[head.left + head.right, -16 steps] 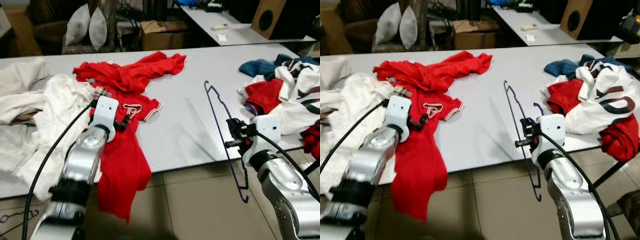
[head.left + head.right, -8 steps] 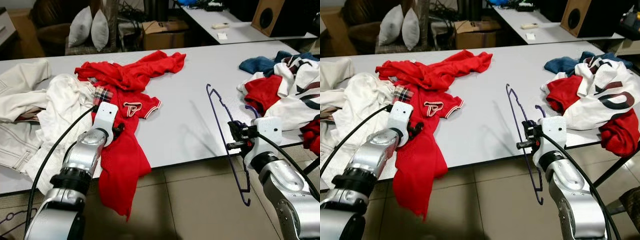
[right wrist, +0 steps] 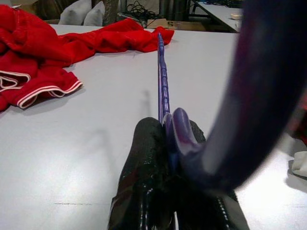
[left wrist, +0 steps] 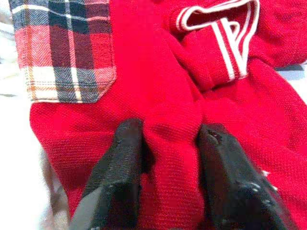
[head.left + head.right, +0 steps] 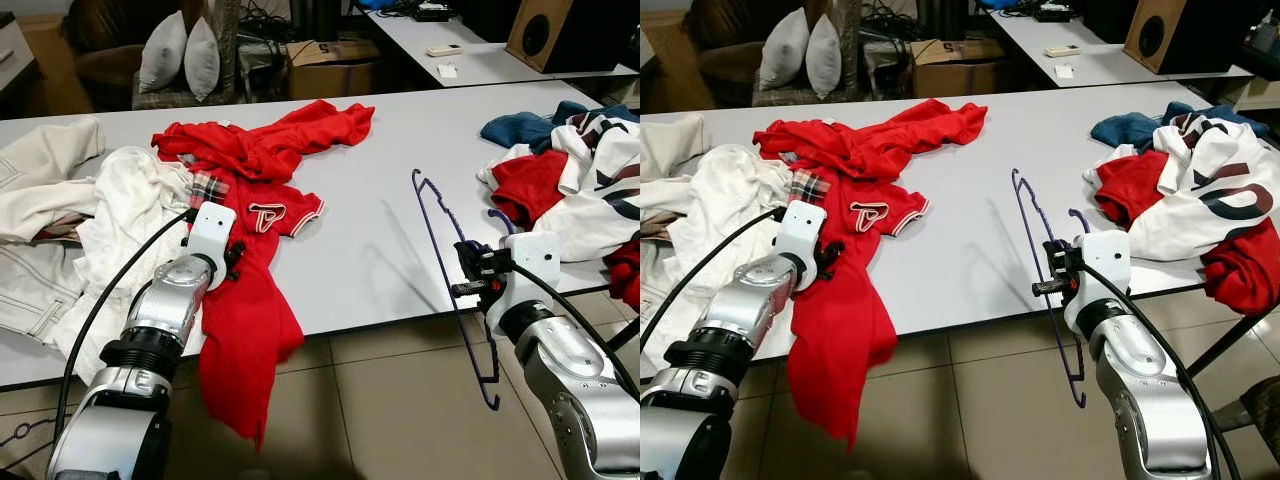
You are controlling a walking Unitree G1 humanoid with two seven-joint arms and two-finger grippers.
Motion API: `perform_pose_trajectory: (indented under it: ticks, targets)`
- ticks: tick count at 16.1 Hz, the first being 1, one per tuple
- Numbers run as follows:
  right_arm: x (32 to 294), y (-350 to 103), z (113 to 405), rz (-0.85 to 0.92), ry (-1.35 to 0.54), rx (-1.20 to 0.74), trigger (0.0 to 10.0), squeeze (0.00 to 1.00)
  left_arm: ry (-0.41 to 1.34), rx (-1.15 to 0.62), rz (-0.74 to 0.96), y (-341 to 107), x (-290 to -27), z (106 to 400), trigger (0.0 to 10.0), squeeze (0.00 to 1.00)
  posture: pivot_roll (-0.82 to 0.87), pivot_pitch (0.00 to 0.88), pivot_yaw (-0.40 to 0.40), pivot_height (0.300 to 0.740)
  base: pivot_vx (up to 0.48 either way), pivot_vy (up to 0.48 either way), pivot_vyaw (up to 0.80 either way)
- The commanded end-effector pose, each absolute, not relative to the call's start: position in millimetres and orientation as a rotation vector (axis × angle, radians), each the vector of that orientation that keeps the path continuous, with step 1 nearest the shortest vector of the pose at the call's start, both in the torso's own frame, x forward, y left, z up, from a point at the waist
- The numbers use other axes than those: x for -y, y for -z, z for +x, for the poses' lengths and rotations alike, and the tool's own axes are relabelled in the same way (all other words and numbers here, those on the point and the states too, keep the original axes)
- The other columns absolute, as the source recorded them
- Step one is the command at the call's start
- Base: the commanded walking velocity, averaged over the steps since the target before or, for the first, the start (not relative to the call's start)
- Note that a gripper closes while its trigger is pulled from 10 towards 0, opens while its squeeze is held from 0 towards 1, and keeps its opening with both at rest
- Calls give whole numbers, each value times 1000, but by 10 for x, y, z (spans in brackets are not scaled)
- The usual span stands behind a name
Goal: Hang hanger
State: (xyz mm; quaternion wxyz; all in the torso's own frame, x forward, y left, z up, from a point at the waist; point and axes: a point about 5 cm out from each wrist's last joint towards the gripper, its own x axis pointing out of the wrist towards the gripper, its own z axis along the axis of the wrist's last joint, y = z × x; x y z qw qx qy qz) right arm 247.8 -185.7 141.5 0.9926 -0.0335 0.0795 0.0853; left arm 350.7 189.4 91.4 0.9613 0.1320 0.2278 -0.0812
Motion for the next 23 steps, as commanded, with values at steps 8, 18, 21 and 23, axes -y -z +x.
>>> perform_pose_trajectory:
  ticks: [8, 18, 21, 23]
  targets:
    - [1900, -1430, 2491, -94, -143, -151, 10000, 0, 255, -496, 244, -802, -1846, 3455, 0, 0, 7, 0, 22, 740, 0, 0, 0]
    - [1948, -1456, 2513, -99, -107, -134, 10000, 0, 622, 12, -77, -1764, -1759, 3525, 0, 0, 16, 0, 17, 740, 0, 0, 0]
    - [1947, -1473, 2573, -96, -91, -119, 10000, 0, 618, 94, -11, -2108, -1696, 3706, 0, 0, 30, 0, 8, 740, 0, 0, 0]
    - [1999, -1531, 2625, -96, -48, -90, 10000, 0, 702, 230, -38, -2497, -1465, 3816, 0, 0, 28, 0, 8, 740, 0, 0, 0]
